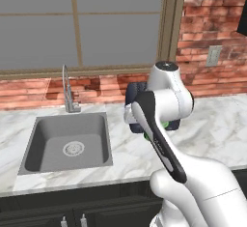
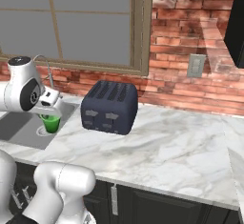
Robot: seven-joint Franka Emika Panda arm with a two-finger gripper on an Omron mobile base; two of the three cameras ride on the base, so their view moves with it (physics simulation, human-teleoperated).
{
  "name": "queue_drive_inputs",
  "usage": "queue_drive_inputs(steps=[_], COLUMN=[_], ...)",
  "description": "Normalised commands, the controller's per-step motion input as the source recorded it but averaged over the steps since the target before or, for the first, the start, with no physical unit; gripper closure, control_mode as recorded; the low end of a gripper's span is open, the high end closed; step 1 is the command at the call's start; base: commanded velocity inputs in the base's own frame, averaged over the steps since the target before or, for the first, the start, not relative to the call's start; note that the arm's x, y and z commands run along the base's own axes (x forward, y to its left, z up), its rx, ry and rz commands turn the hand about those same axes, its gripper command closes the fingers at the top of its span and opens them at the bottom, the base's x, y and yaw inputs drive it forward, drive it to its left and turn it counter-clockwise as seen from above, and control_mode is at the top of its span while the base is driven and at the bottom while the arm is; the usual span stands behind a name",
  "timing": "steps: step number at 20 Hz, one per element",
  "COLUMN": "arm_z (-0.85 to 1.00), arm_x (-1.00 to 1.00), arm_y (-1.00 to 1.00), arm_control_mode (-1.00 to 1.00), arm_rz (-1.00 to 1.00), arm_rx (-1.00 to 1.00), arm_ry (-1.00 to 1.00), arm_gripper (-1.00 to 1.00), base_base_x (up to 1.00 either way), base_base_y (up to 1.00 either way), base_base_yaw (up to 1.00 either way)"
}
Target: Pick the cup and bowl from the counter and place them on the counter next to the sink.
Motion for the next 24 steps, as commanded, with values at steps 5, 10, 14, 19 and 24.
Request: queue_drive_inputs(steps=[5,10,14,19,24], arm_z=[-0.43,-0.36,-0.4,-0.36,-0.26], arm_x=[0.54,0.17,0.0,0.0,0.0], arm_y=[0.0,0.0,0.0,0.0,0.0], arm_control_mode=[-1.0,-1.0,-1.0,-1.0,-1.0], arm_rz=[0.0,0.0,0.0,0.0,0.0], arm_rx=[0.0,0.0,0.0,0.0,0.0], arm_ry=[0.0,0.01,0.01,0.01,0.0], arm_gripper=[1.0,1.0,1.0,1.0,1.0], base_base_x=[0.0,0.0,0.0,0.0,0.0], base_base_y=[0.0,0.0,0.0,0.0,0.0], base_base_yaw=[0.0,0.0,0.0,0.0,0.0])
